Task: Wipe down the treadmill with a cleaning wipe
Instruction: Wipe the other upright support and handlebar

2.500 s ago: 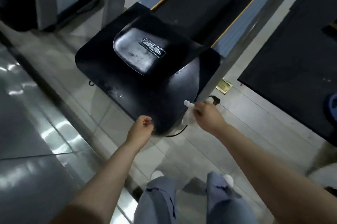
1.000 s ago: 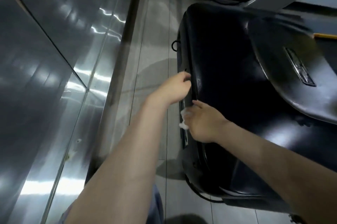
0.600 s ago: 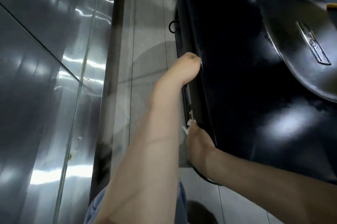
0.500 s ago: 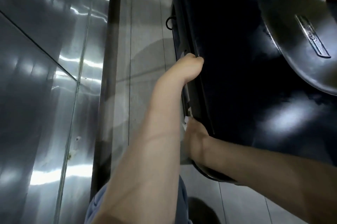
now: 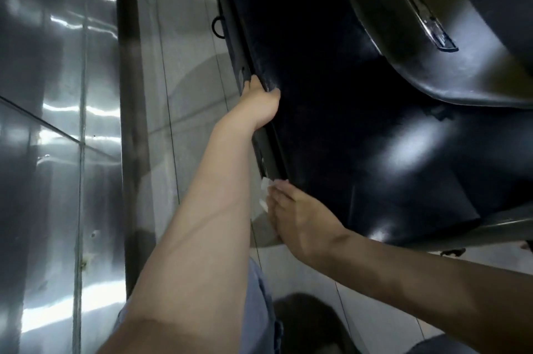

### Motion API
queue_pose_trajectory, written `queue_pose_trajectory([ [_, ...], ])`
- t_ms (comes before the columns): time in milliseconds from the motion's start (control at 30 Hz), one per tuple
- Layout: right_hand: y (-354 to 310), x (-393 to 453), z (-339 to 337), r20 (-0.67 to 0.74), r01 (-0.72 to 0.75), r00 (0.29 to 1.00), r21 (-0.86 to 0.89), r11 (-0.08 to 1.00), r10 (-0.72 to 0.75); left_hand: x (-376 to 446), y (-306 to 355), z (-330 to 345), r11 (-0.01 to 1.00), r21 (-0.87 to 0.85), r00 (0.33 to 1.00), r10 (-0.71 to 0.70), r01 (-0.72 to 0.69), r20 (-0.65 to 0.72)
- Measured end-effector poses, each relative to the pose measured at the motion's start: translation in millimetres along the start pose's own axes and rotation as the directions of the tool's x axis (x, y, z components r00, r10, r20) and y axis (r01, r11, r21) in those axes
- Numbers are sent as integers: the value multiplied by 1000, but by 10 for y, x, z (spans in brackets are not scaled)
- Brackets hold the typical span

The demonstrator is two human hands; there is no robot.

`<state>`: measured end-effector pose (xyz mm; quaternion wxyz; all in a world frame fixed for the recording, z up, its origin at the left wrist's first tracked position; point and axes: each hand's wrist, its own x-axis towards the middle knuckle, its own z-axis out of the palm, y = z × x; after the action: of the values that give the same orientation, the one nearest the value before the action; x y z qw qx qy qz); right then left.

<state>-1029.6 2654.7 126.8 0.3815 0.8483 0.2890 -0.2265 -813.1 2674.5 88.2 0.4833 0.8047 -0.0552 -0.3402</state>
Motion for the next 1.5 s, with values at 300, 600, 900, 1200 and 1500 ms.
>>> queue_pose_trajectory([
  [300,755,448,184,-45,-381,720,808,448,693,-208,239,115,933,-327,973,-199,152,-114],
  [600,1144,-653,1334,318,-699,92,696,-166,944,-162,161,337,997,-72,952,10,-34,-306],
  [900,640,-402,986,-70,-369,467,891,266,881,-296,328,626,839,537,854,341,-88,-392],
  [1200,907,-1064,1956,458,-407,-49,802,-437,887,-510,556,1066,709,654,839,503,-263,-208],
  [1500,1479,-1486,2852,589,-475,-120,673,-567,799,-604,496,1112,642,701,834,538,-310,-125],
])
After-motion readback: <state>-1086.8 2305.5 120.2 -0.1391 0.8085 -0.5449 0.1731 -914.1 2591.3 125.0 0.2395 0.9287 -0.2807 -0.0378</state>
